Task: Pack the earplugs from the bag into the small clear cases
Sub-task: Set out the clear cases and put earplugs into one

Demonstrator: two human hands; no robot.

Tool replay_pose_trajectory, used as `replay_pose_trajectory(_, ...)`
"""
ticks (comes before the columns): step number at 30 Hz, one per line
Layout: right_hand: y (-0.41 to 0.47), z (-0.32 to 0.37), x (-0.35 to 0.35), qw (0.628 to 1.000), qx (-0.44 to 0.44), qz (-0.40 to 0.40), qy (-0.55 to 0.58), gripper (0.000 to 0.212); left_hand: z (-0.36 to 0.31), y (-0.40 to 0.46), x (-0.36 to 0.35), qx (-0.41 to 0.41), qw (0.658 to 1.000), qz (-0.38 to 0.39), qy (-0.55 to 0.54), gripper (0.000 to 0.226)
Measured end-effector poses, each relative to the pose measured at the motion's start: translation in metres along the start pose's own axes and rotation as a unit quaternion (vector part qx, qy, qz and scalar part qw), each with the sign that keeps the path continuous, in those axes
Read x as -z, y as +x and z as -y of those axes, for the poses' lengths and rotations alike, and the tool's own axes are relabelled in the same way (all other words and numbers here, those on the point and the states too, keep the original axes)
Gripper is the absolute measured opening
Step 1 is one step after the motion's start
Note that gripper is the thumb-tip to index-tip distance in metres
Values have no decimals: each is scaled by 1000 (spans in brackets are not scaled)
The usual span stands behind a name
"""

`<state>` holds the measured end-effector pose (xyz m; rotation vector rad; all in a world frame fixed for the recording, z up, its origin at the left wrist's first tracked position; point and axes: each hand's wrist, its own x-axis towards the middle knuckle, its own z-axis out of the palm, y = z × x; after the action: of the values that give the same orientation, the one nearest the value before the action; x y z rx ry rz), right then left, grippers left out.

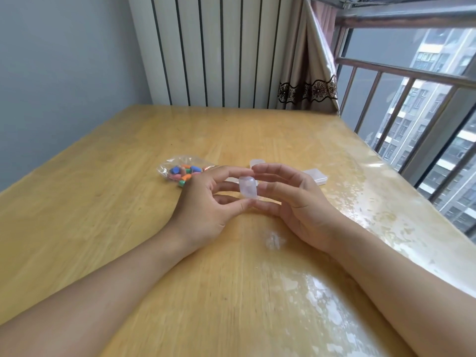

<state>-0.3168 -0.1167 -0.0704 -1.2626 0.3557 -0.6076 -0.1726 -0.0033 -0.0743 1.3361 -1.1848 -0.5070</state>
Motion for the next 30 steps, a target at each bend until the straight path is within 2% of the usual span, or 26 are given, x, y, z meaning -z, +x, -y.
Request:
replay_pose_trajectory(5,-2,-4,-3,997,-1,-5,-75,28,3,-1,2,0,1000,8,18,46)
replay_pose_trajectory(13,-3,-2,-6,995,-19,-27,-90,16,1,-2,0,27,1000,6,-12,39)
replay_pose_trajectory(21,-6,-2,-9,989,-9,-48,-138,15,-2,-4,-2,48,999,-2,-23,29)
replay_pose_trajectory(25,-7,-1,-10,988,-11,-52,-144,14,-3,-4,-1,54,998,11,-28,33)
replay_pose_trajectory(30,-8,-3,-13,984,-10,-73,-160,12,-4,-5,-3,41,999,1,11,30)
